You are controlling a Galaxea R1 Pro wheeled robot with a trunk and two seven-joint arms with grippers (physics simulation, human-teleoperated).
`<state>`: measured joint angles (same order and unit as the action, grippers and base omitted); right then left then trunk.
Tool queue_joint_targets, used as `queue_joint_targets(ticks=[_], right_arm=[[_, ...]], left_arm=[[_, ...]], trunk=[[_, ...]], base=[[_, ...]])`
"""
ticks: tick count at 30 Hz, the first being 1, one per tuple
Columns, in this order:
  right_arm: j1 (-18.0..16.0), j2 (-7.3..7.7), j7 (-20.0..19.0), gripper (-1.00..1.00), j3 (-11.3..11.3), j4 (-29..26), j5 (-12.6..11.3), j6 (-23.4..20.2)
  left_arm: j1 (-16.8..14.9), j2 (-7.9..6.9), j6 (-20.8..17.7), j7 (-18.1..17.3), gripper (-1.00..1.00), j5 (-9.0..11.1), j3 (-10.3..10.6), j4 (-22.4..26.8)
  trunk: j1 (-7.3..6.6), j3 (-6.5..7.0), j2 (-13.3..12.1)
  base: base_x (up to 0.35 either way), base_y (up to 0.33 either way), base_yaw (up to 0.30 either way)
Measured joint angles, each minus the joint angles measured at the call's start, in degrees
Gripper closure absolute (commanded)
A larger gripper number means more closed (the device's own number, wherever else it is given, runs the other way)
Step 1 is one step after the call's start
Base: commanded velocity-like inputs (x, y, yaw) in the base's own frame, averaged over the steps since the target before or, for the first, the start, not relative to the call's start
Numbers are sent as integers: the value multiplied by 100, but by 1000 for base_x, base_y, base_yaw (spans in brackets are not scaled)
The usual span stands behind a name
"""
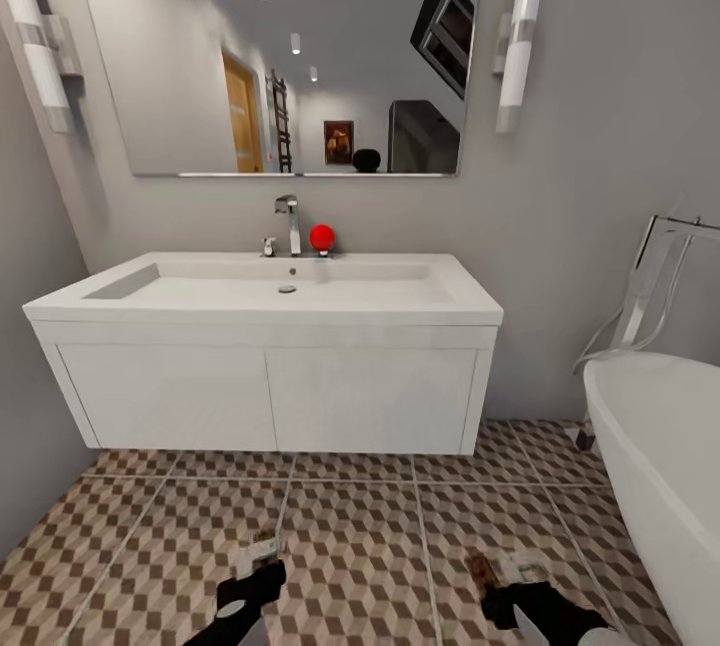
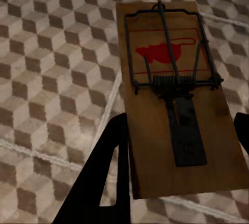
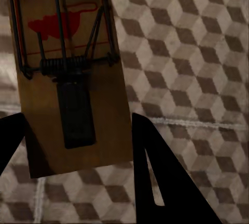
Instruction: Take the four mousetraps from the cabinet in the bathroom and place them on the bathroom floor. Make sure all four end up on the same floor surface, and ensure that at least two of them are either under or directly next to the same bathroom sink.
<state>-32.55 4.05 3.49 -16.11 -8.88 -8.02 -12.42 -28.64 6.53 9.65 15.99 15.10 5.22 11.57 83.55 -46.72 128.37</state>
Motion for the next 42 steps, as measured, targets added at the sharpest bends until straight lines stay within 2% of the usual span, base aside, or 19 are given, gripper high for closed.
queue_joint_targets(ticks=[2,3,4,6,8,11,16,23,34,38,42], right_arm=[[-1,-2,53,100,2,-306,-8,-20],[-6,-8,171,100,5,-661,-7,-54],[4,-12,305,100,16,-846,-12,-86],[1,-31,547,100,34,-995,-27,-117],[-18,-127,784,100,54,-1083,-40,-128],[-26,-218,913,100,75,-1107,-38,-110],[-30,-263,967,100,91,-1082,-50,-42],[-31,-280,978,100,94,-1076,-53,86],[-30,-379,974,100,94,-1063,-55,183],[-30,-369,974,100,275,-1061,-145,24],[-31,-352,973,100,412,-1092,-292,-438]], left_arm=[[2,-3,-264,-2,100,-190,-1,315],[-1,-14,-725,-22,100,-456,10,791],[-2,-17,-1007,-36,100,-595,8,1159],[-3,-19,-1374,-49,100,-740,9,1642],[-6,-25,-1746,-53,100,-829,15,2067],[-7,-60,-1956,-59,100,-868,14,2270],[-7,-98,-2039,-78,100,-901,8,2121],[-8,-108,-2286,-76,100,-1143,8,1912],[-8,-104,-2393,-74,100,-1211,6,1795],[-8,-98,-2389,-74,100,-1226,4,1824],[-8,-101,-2364,-74,100,-1229,8,1841]], trunk=[[44,-37,80],[66,-53,120],[88,-72,160],[132,-108,240],[176,-144,320],[242,-199,441],[352,-289,641],[506,-414,922],[748,-612,1363],[817,-688,1486],[827,-776,1491]], base=[[0,0,0],[0,0,0],[0,0,0],[0,0,0],[0,0,0],[0,0,0],[0,0,0],[0,0,0],[0,0,0],[0,0,0],[0,0,0]])
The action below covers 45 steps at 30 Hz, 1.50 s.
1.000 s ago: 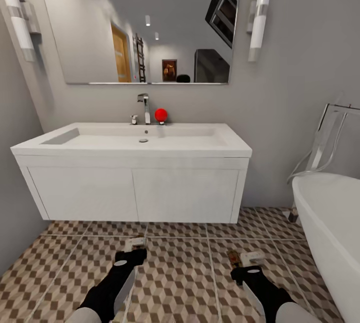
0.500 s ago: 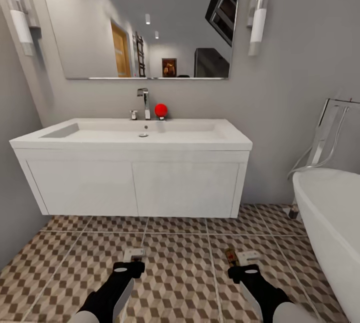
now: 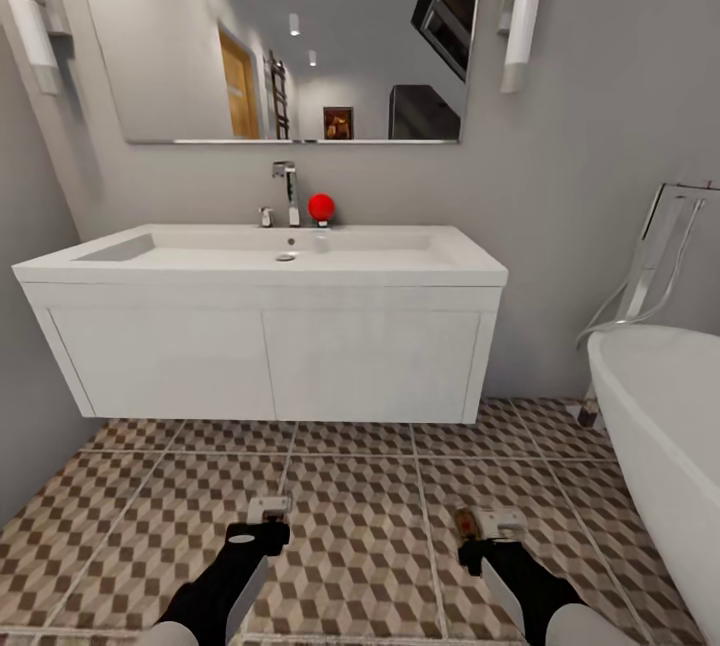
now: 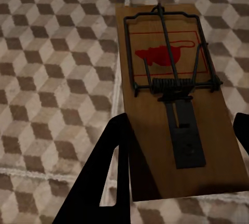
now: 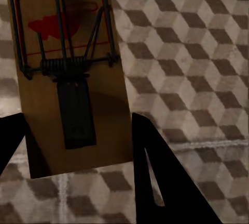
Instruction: Take the four mousetraps from the cabinet in the bathroom and place them on the bathroom floor. Make sure all four end up on the same floor surface, and ensure that at least two of them are either under or directly next to the same bathroom sink.
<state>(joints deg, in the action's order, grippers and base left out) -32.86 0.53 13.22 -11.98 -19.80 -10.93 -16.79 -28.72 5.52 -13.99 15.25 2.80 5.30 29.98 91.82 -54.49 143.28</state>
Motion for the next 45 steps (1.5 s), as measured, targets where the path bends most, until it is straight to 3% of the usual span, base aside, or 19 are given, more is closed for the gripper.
queue_joint_targets(ticks=[3,11,28,45], right_arm=[[0,7,-14,100,47,-56,-154,-218],[0,-2,-20,100,42,-58,-162,164],[3,18,-40,100,-21,-4,-90,766],[2,35,-27,100,-36,-80,95,803]], left_arm=[[0,-3,30,0,100,-1,1,-2],[0,-2,62,0,100,2,1,-3],[0,-3,56,0,100,-11,2,61],[0,6,82,8,100,-17,-1,87]], trunk=[[8,-66,4],[28,-244,15],[72,-621,38],[116,-998,61]], base=[[0,0,0],[0,0,0],[0,0,0],[0,0,0]])
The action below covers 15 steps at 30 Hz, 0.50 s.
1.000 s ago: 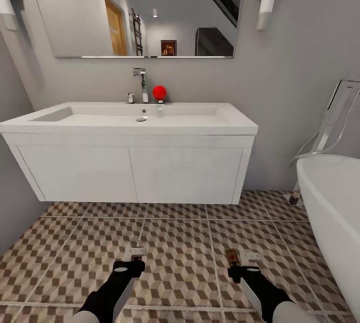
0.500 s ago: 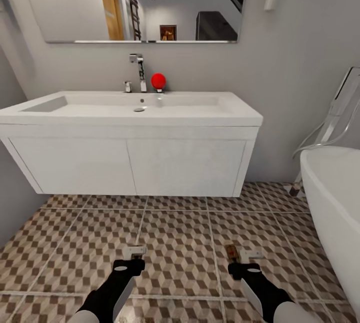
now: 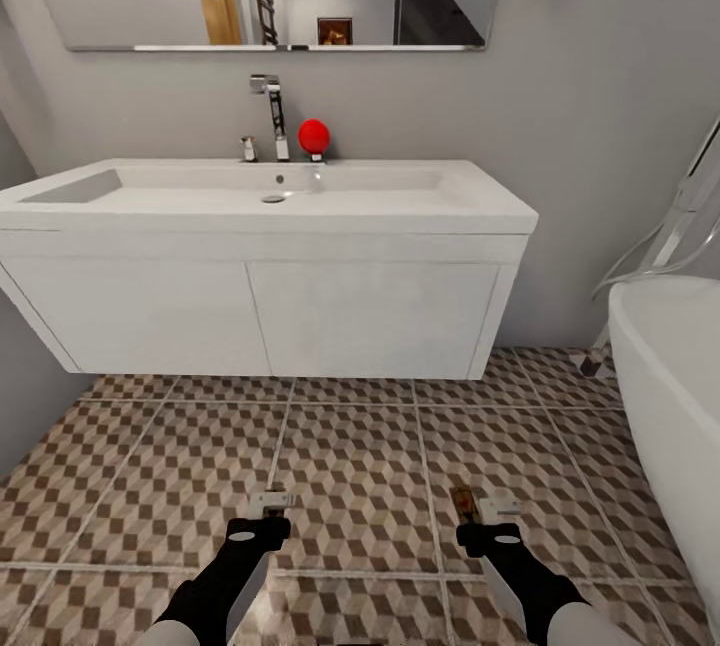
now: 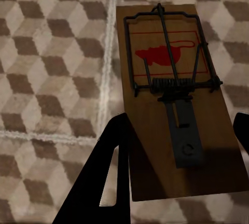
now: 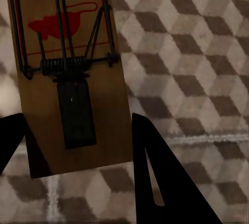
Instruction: Take the four mousetraps from the cabinet in the bathroom and place them on the bathroom floor. Make sure all four end up on the same floor surface, and ensure that at least two of them are either under or directly next to the same bathroom sink.
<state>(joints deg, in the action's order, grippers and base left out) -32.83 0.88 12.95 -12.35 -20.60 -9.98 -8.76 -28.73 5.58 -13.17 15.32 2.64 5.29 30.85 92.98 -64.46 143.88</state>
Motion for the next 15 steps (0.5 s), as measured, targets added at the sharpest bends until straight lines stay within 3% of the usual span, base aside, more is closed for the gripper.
queue_joint_targets(ticks=[15], right_arm=[[3,-46,23,100,8,-2,8,-2]], left_arm=[[0,-12,112,5,100,0,1,156]], trunk=[[39,-333,20]], base=[[0,0,0]])
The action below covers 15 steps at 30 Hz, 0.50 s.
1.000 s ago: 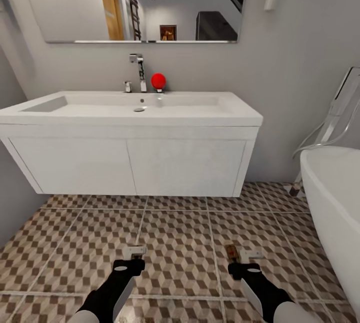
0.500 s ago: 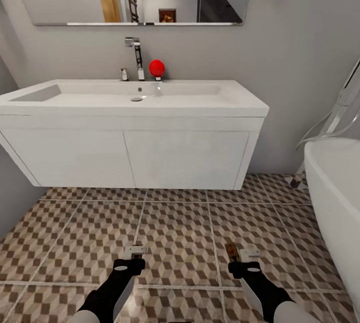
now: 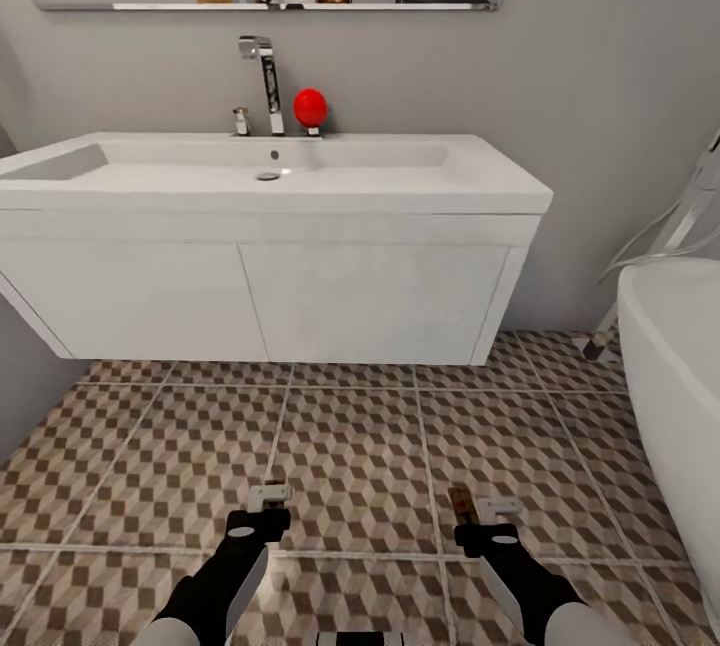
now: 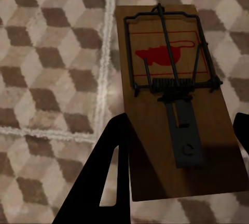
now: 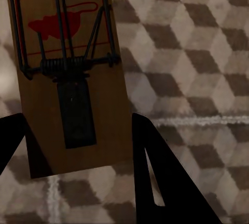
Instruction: Take the four mousetraps from the cabinet in the bathroom and place them on the bathroom floor. Make sure all four end up on the same floor surface, and ensure that at least two of them are either under or directly next to the same bathroom sink.
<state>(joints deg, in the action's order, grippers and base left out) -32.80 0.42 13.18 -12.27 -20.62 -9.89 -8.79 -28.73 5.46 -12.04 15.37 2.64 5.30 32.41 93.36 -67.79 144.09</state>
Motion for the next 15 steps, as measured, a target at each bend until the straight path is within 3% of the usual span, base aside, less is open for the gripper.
queue_joint_targets(ticks=[15], right_arm=[[-2,-2,13,100,0,0,-7,0]], left_arm=[[0,-5,17,47,100,-1,-4,38]], trunk=[[33,-289,18]], base=[[0,0,0]])
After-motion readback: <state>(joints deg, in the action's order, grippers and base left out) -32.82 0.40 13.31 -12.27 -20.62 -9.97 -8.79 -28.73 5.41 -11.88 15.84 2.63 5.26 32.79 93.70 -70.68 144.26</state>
